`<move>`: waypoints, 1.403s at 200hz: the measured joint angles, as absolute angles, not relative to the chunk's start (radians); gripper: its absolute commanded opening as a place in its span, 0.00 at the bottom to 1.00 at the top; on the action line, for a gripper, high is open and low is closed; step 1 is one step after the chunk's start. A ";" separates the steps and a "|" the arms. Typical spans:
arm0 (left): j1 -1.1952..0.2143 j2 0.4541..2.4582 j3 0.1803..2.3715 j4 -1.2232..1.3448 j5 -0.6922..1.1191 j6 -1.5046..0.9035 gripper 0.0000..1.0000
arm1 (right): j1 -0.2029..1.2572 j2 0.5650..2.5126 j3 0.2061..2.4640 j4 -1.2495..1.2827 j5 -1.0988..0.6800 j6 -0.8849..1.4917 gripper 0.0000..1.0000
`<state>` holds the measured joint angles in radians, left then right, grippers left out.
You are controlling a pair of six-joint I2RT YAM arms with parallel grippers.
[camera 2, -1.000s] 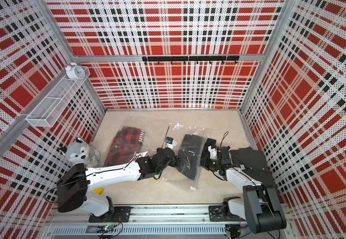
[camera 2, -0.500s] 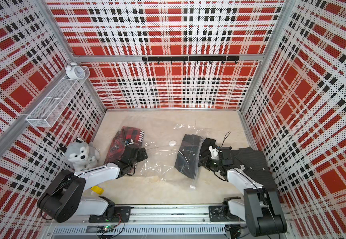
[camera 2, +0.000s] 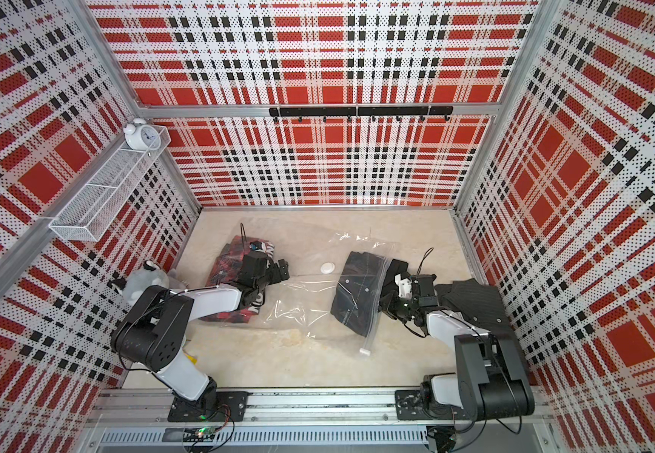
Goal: Place the folded shirt into the vacuum bag
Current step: Place the shirt in the vacuum bag.
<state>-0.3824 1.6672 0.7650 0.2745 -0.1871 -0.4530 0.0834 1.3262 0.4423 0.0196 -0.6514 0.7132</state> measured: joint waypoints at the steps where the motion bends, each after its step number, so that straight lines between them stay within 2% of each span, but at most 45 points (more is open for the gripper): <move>1: -0.385 1.667 0.767 0.274 -0.188 -0.451 0.98 | 0.083 1.326 0.443 0.019 -0.650 0.712 0.00; 21: -0.474 1.664 0.820 0.244 -0.235 -0.432 0.98 | 0.071 1.326 0.467 -0.013 -0.618 0.693 0.00; 70: -0.802 1.569 0.845 0.122 -0.351 -0.446 0.98 | 0.054 1.287 0.511 -0.125 -0.494 0.632 0.00; 97: -0.905 1.560 0.865 0.074 -0.400 -0.467 0.98 | 0.042 1.282 0.519 -0.154 -0.467 0.611 0.00; 140: -0.929 1.580 0.810 0.075 -0.427 -0.515 0.98 | 0.038 1.280 0.519 -0.164 -0.479 0.594 0.00; 214: -1.026 1.780 0.816 0.069 -0.466 -0.563 0.98 | 0.037 1.229 0.482 -0.103 -0.636 0.627 0.00; 245: -1.044 1.727 0.897 -0.034 -0.495 -0.563 0.99 | 0.037 1.226 0.432 -0.053 -0.699 0.658 0.00; 280: -1.089 1.716 1.120 -0.078 -0.496 -0.543 0.99 | 0.037 1.227 0.388 -0.004 -0.734 0.679 0.00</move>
<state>-1.0885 1.7164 1.1198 -0.0780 -0.4961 -0.5426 0.0368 1.2266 0.3882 -0.0036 -0.7338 0.6792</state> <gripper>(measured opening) 0.984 0.084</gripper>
